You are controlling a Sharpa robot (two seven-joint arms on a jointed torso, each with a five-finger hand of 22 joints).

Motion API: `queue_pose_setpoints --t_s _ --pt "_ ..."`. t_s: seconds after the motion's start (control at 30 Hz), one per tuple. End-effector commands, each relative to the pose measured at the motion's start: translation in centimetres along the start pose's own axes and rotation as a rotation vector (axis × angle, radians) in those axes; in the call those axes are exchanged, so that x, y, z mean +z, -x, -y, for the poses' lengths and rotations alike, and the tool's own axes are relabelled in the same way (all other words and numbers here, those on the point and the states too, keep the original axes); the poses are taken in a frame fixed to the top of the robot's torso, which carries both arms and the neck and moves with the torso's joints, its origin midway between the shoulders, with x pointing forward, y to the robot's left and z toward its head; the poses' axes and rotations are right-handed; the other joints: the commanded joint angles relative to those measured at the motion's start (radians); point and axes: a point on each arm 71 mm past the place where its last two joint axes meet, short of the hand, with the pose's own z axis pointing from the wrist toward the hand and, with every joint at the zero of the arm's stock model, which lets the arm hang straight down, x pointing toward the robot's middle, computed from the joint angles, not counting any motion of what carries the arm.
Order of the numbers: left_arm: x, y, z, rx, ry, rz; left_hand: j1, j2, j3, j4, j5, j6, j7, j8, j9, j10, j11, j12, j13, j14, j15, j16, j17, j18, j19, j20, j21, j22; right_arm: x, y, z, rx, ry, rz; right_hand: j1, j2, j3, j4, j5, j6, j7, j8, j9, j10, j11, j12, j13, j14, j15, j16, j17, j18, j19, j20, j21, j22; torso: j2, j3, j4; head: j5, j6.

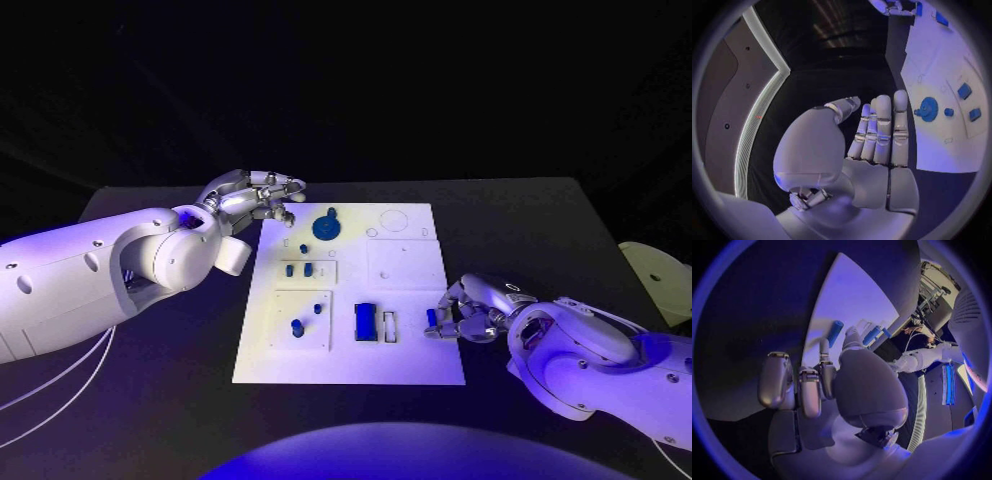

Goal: Assemble the parts on the task board

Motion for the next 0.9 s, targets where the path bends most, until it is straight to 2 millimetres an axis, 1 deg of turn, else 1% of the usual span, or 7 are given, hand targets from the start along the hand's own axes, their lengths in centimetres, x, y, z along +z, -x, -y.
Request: queue_pose_setpoints --t_s 0.03,0.2,0.27,0.43,0.57,0.73,0.9 --pt "0.1 -0.3 0.0 -0.007 -0.007 -0.021 -0.005 0.003 -0.003 0.004 0.005 -0.002 -0.001 0.004 0.001 -0.003 -0.001 0.004 -0.001 -0.003 0.000 0.001 -0.001 0.011 0.007 0.003 -0.004 -0.002 0.2 -0.1 0.1 -0.008 -0.006 0.006 0.023 0.016 0.007 -0.005 0.009 0.016 -0.003 0.001 -0.001 0.006 0.002 0.006 0.086 0.098 0.003 -0.003 0.234 -0.009 0.016 0.005 0.005 0.171 0.000 -0.0003 -0.0003 -0.001 0.001" --pt "0.1 -0.3 -0.1 -0.008 -0.005 -0.021 -0.005 0.003 -0.003 0.004 0.005 -0.002 -0.001 0.004 0.001 -0.003 -0.001 0.004 -0.001 -0.003 0.000 0.001 -0.001 0.011 0.007 0.003 -0.004 -0.002 0.6 -0.4 0.4 -0.024 -0.015 -0.009 0.088 0.030 0.011 -0.008 0.016 0.026 -0.010 0.002 -0.001 0.007 -0.004 0.005 0.086 0.098 -0.002 -0.003 0.236 -0.009 0.017 0.000 0.005 0.171 0.000 -0.0005 0.0008 0.003 -0.002" --pt "0.1 -0.3 -0.1 -0.008 -0.004 -0.021 -0.005 0.003 -0.003 0.004 0.005 -0.002 -0.001 0.004 0.001 -0.003 -0.001 0.004 -0.001 -0.003 0.000 0.001 -0.001 0.011 0.007 0.003 -0.004 -0.002 0.8 -0.6 0.5 -0.032 -0.019 -0.015 0.111 0.031 0.010 -0.008 0.017 0.026 -0.010 0.000 -0.002 0.006 -0.005 0.004 0.085 0.098 -0.003 -0.004 0.234 -0.009 0.016 -0.001 0.002 0.171 -0.001 0.0003 0.0008 0.005 0.000" --pt "0.1 -0.3 -0.2 -0.008 -0.003 -0.021 -0.005 0.003 -0.003 0.004 0.005 -0.004 -0.001 0.004 0.000 -0.003 -0.001 0.004 -0.001 -0.003 0.000 0.001 -0.002 0.011 0.007 0.003 -0.004 -0.002 1.2 -1.0 0.4 -0.047 -0.016 -0.028 0.162 0.035 0.008 -0.012 0.016 0.029 -0.011 -0.003 -0.006 0.006 -0.007 0.004 0.086 0.098 -0.005 -0.004 0.234 -0.009 0.016 -0.003 0.001 0.171 -0.001 0.0004 0.0004 0.008 -0.002" --pt "0.0 -0.3 -0.2 -0.008 -0.002 -0.021 -0.005 0.003 -0.003 0.004 0.005 -0.004 -0.001 0.004 0.000 -0.003 -0.001 0.004 -0.001 -0.003 0.000 0.001 -0.002 0.011 0.007 0.003 -0.004 -0.002 1.3 -1.3 0.2 -0.062 -0.010 -0.038 0.216 0.043 0.014 -0.015 -0.010 0.036 -0.013 -0.006 -0.009 0.007 -0.009 0.006 0.088 0.098 -0.007 -0.003 0.235 -0.009 0.017 -0.005 0.002 0.172 -0.001 0.0004 -0.0007 0.010 -0.003" --pt "0.0 -0.3 -0.2 -0.008 -0.002 -0.021 -0.005 0.003 -0.003 0.004 0.005 -0.004 -0.001 0.004 0.000 -0.003 -0.001 0.004 -0.001 -0.003 0.000 0.001 -0.002 0.011 0.007 0.003 -0.004 -0.002 1.3 -1.5 -0.1 -0.070 -0.001 -0.046 0.246 0.046 0.019 -0.015 -0.009 0.041 -0.015 -0.008 -0.013 0.008 -0.010 0.008 0.090 0.098 -0.008 -0.003 0.236 -0.010 0.018 -0.006 0.005 0.173 -0.001 0.0003 -0.0015 0.009 -0.003" --pt "0.0 -0.3 -0.2 -0.008 -0.002 -0.021 -0.005 0.003 -0.003 0.004 0.005 -0.004 -0.001 0.004 0.000 -0.003 -0.001 0.004 -0.001 -0.003 0.000 0.001 -0.002 0.011 0.007 0.003 -0.004 -0.002 1.3 -1.6 -0.3 -0.069 0.005 -0.037 0.292 0.063 0.044 -0.012 0.000 0.047 -0.018 -0.013 -0.020 0.007 -0.013 0.009 0.091 0.099 -0.010 -0.003 0.237 -0.010 0.019 -0.009 0.006 0.173 -0.002 0.0003 -0.0013 0.008 0.000"
